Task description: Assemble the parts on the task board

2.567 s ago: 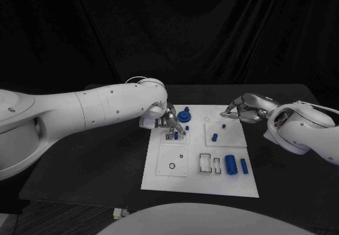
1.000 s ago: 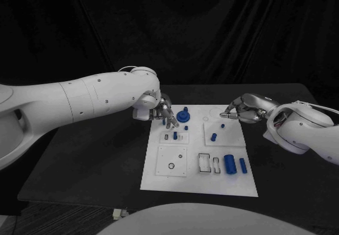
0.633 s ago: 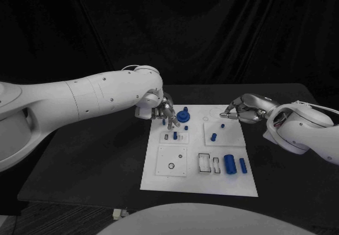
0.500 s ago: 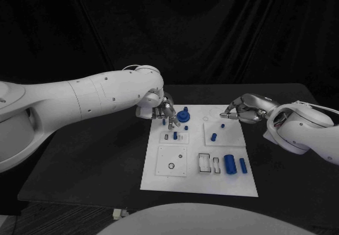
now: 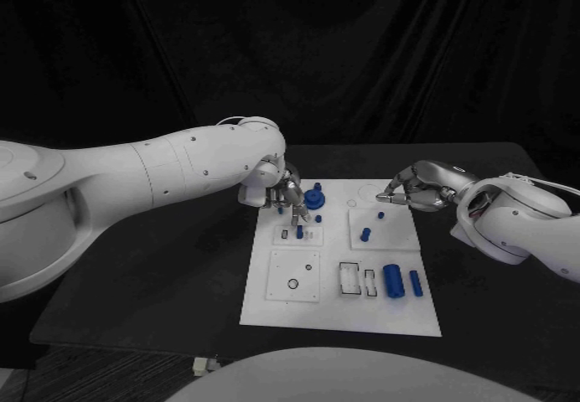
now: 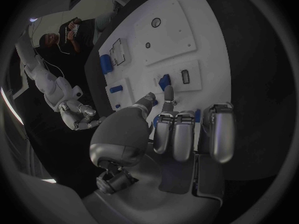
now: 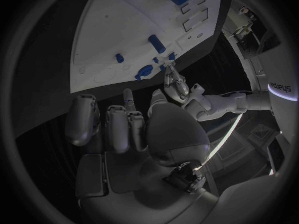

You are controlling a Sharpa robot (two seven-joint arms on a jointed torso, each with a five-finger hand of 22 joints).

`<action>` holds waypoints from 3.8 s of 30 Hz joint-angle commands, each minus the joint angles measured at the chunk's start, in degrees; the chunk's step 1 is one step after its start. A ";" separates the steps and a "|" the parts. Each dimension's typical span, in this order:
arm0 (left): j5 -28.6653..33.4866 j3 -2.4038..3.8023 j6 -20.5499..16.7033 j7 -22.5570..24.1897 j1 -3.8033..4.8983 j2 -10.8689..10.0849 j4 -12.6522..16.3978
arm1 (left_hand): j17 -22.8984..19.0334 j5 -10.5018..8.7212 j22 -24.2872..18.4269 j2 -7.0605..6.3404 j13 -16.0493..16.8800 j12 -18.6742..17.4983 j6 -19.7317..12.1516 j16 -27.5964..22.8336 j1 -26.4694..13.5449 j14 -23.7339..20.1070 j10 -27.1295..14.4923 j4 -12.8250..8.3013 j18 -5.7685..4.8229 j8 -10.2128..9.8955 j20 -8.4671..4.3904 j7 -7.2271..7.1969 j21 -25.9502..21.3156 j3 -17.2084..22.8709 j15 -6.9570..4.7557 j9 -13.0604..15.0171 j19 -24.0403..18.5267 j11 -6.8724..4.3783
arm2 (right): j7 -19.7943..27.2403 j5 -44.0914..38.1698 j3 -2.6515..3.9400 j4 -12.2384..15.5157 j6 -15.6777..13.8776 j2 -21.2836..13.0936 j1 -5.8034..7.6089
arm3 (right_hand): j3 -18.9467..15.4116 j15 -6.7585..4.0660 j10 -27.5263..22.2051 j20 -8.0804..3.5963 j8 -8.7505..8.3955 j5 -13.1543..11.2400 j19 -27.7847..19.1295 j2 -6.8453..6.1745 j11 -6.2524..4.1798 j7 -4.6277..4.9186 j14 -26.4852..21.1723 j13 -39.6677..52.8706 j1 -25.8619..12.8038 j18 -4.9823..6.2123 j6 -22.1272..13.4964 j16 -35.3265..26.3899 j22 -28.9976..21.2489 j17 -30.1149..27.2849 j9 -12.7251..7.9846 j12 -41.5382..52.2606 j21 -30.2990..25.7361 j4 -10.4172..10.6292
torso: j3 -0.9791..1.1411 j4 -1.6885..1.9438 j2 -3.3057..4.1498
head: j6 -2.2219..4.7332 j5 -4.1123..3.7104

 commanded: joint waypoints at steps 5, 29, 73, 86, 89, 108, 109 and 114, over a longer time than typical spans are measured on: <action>0.77 0.06 2.22 0.45 -0.65 0.95 -1.34 | 15.08 0.19 9.30 0.07 15.07 -0.03 0.63 0.15 0.65 5.96 6.09 -0.21 0.33 -0.62 0.50 0.00 -0.24 0.46 0.35 -0.77 1.04 0.31 | -0.48 -0.12 0.04 0.25 0.04 -0.15 -0.21 | -0.38 0.43 3.51 0.03 0.02 0.12 -0.36 0.36 0.39 0.06 2.41 10.60 0.27 0.63 -0.19 -0.25 9.48 0.95 0.01 -0.34 -0.10 0.12 | 0.03 0.00 0.00 | -0.01 -0.07; 0.77 0.06 3.02 0.25 -1.34 1.75 -2.01 | 15.08 0.27 9.36 -0.21 15.07 -0.03 2.79 0.15 1.72 5.96 6.09 -1.93 0.38 -0.29 0.39 -0.57 -0.46 1.73 0.14 -1.42 1.01 -0.07 | -0.34 -0.12 0.04 0.28 0.16 -0.18 -0.51 | -0.49 0.43 3.50 0.03 0.01 0.16 -0.35 0.45 0.40 0.08 2.41 10.59 0.25 0.63 -0.20 -0.28 9.48 0.91 0.01 -0.35 -0.11 0.08 | 0.01 0.00 -0.04 | -0.01 -0.16; -0.46 0.05 3.41 0.02 -1.81 1.83 -2.32 | 15.08 9.34 9.84 -1.53 15.07 -0.03 2.87 0.15 1.10 5.96 6.09 -11.23 0.37 0.55 -0.21 -0.97 -0.91 13.85 -0.38 0.79 1.23 -0.60 | -0.26 -0.12 0.04 0.14 0.88 -0.15 -0.70 | -0.60 0.44 3.43 0.04 0.01 0.20 -0.44 0.56 0.42 0.10 2.38 10.44 0.29 0.68 -0.18 -0.41 9.40 0.74 0.01 -0.46 -0.40 0.05 | 0.03 0.01 -0.07 | -0.01 0.21; -0.46 0.05 1.77 -0.02 -1.82 1.38 -1.40 | 15.08 7.37 9.87 -1.72 15.07 -0.03 2.62 0.15 0.20 5.96 6.09 -12.83 0.40 0.79 -0.17 -0.89 -1.20 16.11 -0.35 1.47 1.18 -0.54 | -0.39 -0.12 0.04 0.15 0.86 -0.17 -0.72 | -0.61 0.45 3.42 0.04 0.02 0.22 -0.44 0.59 0.42 0.10 2.36 10.42 0.34 0.68 -0.17 -0.46 9.40 0.68 0.01 -0.47 -0.42 0.02 | 0.03 0.01 -0.09 | -0.01 0.33; -0.46 0.05 1.16 -0.02 -1.82 1.10 -0.87 | 15.08 7.26 9.84 -1.65 15.07 -0.03 2.55 0.15 0.33 5.96 6.09 -13.05 0.42 0.77 -0.16 -0.89 -1.30 16.35 -0.35 1.50 1.15 -0.54 | -0.46 -0.12 0.04 0.15 0.83 -0.19 -0.73 | -0.61 0.45 3.42 0.04 0.02 0.22 -0.44 0.59 0.42 0.10 2.36 10.42 0.34 0.68 -0.17 -0.46 9.40 0.68 0.01 -0.47 -0.42 0.02 | 0.03 0.01 -0.08 | -0.01 0.32; -0.46 0.03 -1.83 0.15 -1.95 0.24 0.62 | 15.08 3.10 9.40 -1.31 15.07 -0.03 1.70 0.15 -1.22 5.96 6.09 -12.37 0.69 -0.21 0.12 -0.40 -2.79 16.31 -0.01 0.76 0.54 -0.12 | -0.78 -0.12 0.04 0.05 0.79 -0.04 -0.85 | -0.63 0.45 3.35 0.05 0.03 0.25 -0.54 0.63 0.43 0.11 2.31 10.30 0.44 0.74 -0.14 -0.61 9.33 0.48 0.01 -0.56 -0.70 -0.01 | 0.07 0.06 -0.14 | -0.01 0.47; -0.46 0.03 -1.86 0.15 -1.96 0.25 0.61 | 15.08 3.07 9.40 -1.30 15.07 -0.03 1.69 0.15 -1.24 5.96 6.09 -12.36 0.69 -0.22 0.12 -0.39 -2.81 16.31 -0.01 0.74 0.53 -0.11 | -0.79 -0.12 0.04 0.05 0.79 -0.04 -0.85 | -0.63 0.45 3.35 0.05 0.03 0.25 -0.54 0.63 0.43 0.11 2.31 10.30 0.44 0.74 -0.14 -0.61 9.33 0.48 0.01 -0.56 -0.70 -0.01 | 0.06 0.06 -0.12 | -0.01 0.47; -0.46 0.03 -1.89 0.16 -2.08 0.42 0.48 | 15.08 -0.28 9.31 -1.35 15.07 -0.03 1.77 0.15 -2.90 5.96 6.09 -10.85 0.77 -1.17 0.36 -0.11 -3.31 15.29 0.23 -0.73 0.37 0.15 | -0.78 -0.12 0.04 0.07 0.79 -0.07 -0.92 | -0.63 0.45 3.35 0.05 0.03 0.25 -0.54 0.63 0.43 0.11 2.31 10.30 0.44 0.74 -0.14 -0.61 9.33 0.48 0.01 -0.56 -0.70 -0.01 | 0.01 0.02 0.00 | -0.01 0.42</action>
